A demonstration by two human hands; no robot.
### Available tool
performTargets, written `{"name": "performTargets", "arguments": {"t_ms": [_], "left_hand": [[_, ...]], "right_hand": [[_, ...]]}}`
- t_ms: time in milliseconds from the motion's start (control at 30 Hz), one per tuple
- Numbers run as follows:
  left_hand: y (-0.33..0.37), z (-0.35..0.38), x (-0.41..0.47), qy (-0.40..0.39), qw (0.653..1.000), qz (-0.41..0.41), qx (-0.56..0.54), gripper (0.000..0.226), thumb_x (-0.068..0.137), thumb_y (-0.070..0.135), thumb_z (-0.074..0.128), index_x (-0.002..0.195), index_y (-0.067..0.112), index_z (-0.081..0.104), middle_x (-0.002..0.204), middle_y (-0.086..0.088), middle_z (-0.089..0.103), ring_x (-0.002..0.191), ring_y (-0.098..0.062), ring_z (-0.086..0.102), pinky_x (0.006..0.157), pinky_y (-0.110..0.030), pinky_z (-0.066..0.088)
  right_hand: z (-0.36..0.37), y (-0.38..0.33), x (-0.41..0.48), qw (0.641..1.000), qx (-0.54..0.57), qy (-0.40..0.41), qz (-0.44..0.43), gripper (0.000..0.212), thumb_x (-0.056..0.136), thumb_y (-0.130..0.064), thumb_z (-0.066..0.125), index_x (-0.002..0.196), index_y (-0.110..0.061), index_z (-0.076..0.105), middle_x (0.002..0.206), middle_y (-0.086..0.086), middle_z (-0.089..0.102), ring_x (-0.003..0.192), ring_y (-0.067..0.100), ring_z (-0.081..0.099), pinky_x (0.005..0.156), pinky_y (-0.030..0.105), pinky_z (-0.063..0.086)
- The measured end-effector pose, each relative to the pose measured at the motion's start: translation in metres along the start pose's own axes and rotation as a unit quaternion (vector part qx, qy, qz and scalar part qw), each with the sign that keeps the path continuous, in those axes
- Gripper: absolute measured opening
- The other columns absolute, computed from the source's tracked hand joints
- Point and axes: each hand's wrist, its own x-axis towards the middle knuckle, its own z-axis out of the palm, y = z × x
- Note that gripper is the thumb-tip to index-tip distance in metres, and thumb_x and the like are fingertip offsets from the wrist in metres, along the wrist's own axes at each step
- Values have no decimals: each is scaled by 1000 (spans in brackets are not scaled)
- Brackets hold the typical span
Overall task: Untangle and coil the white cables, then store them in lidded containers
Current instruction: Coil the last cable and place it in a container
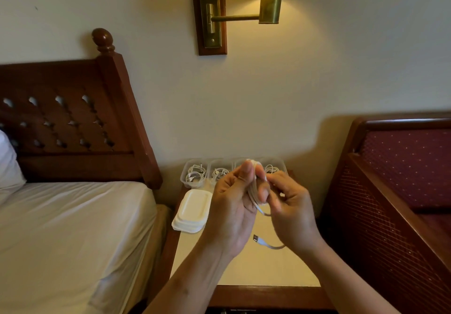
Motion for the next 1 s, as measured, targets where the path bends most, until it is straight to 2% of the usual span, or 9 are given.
{"name": "performTargets", "arguments": {"t_ms": [100,233,367,533,600,667,733,800,1000], "left_hand": [[4,2,9,59,997,25,36,31,104,26,48,89,5,65,70,-14,66,70,-34,68,73,-39,59],[-2,-4,18,85,955,58,277,33,111,27,41,93,4,58,84,-14,78,87,-29,77,82,-34,60],[-14,-21,24,26,840,101,533,30,111,29,45,94,8,58,90,2,79,90,-7,75,83,-32,59],[-2,-44,32,-94,715,68,690,26,109,24,49,84,15,51,75,3,62,66,-12,56,61,-30,44],[5,-49,33,-133,686,49,713,28,108,23,49,82,13,53,68,5,58,61,-12,51,61,-35,43],[13,-49,32,-147,732,-8,665,40,110,33,46,81,9,59,58,6,58,55,-10,51,59,-35,44],[24,-45,30,-144,809,-102,561,51,110,41,41,81,3,60,50,8,48,45,-11,42,51,-29,33],[33,-40,29,-147,862,-171,455,55,110,44,39,81,2,59,49,4,36,42,-16,31,53,-34,25],[43,-29,21,-144,923,-186,305,45,100,37,39,70,8,56,46,3,24,34,-14,27,47,-27,40]], "right_hand": [[6,0,-13,997,-62,-51,-5,41,95,6,56,100,-31,74,96,-24,64,92,2,62,77,19,50],[8,6,-27,966,-238,-100,-33,22,100,-7,59,108,-22,72,96,-10,63,73,18,59,58,41,54],[3,-10,-31,924,-330,-173,-86,24,90,1,69,109,-14,74,93,2,70,62,20,62,52,29,56],[-22,-25,-20,905,-359,-201,-107,13,92,-15,73,97,-25,67,86,-8,66,56,17,59,47,15,31],[-34,-31,-12,895,-379,-189,-139,10,91,-21,72,98,-27,68,86,-12,66,55,15,61,46,18,33],[-44,-32,-2,888,-389,-167,-178,7,98,-27,65,99,-27,71,86,-12,66,57,16,63,45,23,36],[-51,-27,8,893,-376,-137,-205,19,105,-33,56,102,-25,73,86,-11,64,60,17,62,44,28,44],[-52,-21,16,915,-321,-105,-223,19,104,-30,60,106,-20,76,89,-8,65,66,18,64,50,35,52],[-31,-16,12,980,-63,11,-189,8,90,-2,74,96,-1,79,101,7,74,93,19,74,75,34,60]]}}
